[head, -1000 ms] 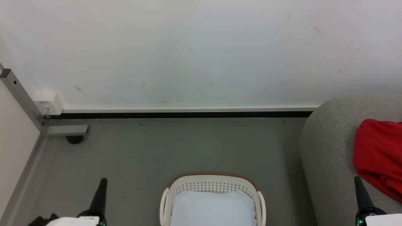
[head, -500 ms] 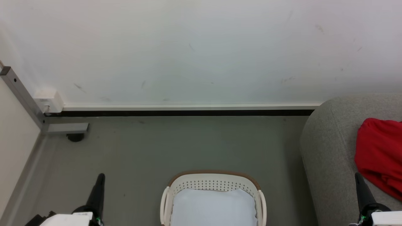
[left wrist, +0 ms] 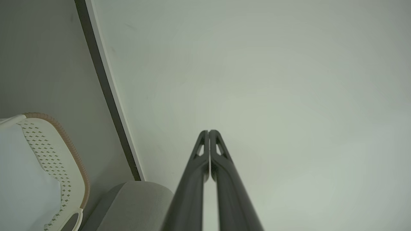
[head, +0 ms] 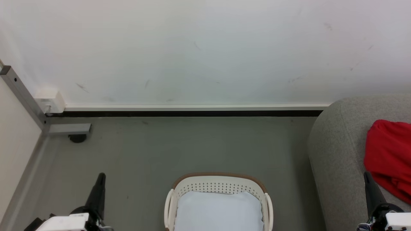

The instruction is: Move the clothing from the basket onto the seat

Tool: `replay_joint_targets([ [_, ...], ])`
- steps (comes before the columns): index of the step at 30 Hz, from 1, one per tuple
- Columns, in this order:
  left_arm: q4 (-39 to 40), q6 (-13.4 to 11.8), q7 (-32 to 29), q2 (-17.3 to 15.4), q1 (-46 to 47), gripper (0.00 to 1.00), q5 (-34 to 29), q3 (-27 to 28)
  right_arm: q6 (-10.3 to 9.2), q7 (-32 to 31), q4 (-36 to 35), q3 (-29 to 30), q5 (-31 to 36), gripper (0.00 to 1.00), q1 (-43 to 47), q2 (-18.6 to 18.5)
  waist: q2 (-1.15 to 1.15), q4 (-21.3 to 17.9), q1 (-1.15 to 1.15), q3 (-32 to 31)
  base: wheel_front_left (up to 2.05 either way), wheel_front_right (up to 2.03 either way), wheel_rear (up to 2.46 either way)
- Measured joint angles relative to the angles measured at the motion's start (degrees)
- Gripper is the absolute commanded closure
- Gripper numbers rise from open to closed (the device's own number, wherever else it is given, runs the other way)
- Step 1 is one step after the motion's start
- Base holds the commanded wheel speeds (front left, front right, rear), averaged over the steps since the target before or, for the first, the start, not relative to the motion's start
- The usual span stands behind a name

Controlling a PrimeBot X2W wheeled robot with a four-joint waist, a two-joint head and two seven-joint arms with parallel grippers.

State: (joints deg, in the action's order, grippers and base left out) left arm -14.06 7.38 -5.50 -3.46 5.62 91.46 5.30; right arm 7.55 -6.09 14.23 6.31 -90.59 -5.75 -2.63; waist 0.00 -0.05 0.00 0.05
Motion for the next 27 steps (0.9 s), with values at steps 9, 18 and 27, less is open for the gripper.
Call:
replay_joint_targets([
  [9, 0.00, 0.00, -0.43, 0.02, 0.34, 1.00, 1.68, 0.29, 0.00, -0.46, -0.14, 0.15, -1.77, 1.00, -0.13, -0.02, 0.00, 0.05, 0.00, 0.13, 0.00, 0.00, 0.00],
  [18, 0.00, 0.00, -0.47, 0.05, 0.34, 1.00, 1.68, 0.40, 0.00, -0.46, -0.15, 0.16, -1.77, 1.00, -0.14, -0.03, 0.00, 0.05, 0.00, 0.13, 0.00, 0.00, 0.00],
  [27, 0.00, 0.00, -0.55, 0.13, 0.35, 1.00, 1.67, 0.51, 0.00, -0.46, -0.15, 0.16, -1.77, 1.00, -0.14, -0.03, 0.00, 0.05, 0.00, 0.13, 0.00, 0.00, 0.00],
])
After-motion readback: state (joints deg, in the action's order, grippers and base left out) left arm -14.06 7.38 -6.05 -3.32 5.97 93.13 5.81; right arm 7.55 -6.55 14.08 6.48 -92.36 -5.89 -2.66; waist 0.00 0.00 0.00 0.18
